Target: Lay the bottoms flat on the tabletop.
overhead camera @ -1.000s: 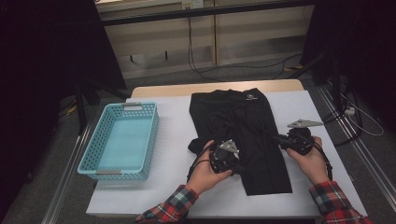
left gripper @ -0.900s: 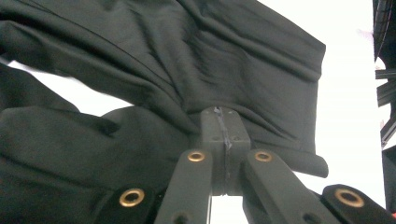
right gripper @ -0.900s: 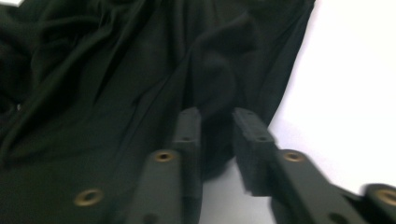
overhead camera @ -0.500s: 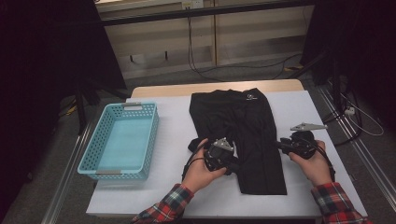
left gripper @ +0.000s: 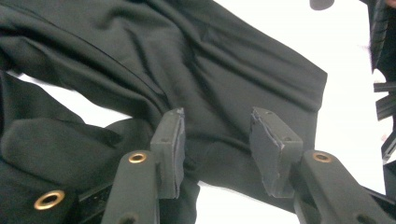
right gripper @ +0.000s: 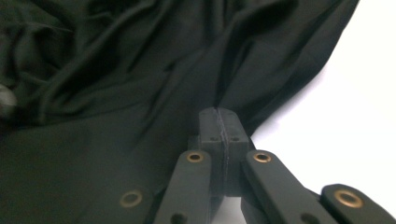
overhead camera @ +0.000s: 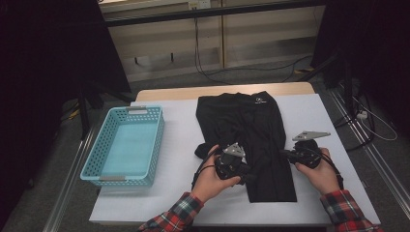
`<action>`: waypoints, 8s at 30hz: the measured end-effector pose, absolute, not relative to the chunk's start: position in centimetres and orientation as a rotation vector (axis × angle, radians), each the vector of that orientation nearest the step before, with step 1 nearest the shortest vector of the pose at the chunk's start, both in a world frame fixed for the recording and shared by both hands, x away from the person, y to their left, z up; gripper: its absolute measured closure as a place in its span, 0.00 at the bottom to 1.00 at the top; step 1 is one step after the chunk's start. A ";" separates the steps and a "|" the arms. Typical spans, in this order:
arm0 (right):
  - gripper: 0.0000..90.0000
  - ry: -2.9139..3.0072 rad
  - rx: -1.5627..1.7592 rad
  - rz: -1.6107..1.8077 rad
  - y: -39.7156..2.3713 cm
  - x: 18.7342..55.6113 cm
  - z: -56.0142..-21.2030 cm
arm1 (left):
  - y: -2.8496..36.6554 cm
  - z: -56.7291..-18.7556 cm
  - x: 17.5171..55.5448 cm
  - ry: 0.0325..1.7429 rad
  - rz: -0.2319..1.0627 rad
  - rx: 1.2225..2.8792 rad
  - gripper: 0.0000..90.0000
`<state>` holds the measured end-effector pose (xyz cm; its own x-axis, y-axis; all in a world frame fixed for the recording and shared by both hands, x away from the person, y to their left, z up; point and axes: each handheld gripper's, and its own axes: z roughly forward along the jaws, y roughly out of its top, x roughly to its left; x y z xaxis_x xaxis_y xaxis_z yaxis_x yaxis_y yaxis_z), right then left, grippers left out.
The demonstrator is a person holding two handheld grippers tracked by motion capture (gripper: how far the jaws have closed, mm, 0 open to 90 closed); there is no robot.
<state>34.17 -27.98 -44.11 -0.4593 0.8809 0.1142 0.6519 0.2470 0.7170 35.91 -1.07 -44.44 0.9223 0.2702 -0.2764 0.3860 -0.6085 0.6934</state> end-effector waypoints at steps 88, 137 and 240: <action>0.62 2.189 1.512 1.041 -28.7 28.0 -43.7 | 1.3 -43.3 36.4 0.523 -0.200 2.273 0.98; 0.97 2.235 1.541 0.942 -32.2 25.7 -44.3 | 0.1 -43.5 35.1 0.434 -0.214 2.314 0.99; 1.00 2.103 1.622 1.000 -34.4 27.3 -44.6 | 9.5 -40.2 36.1 0.614 -0.157 2.301 0.99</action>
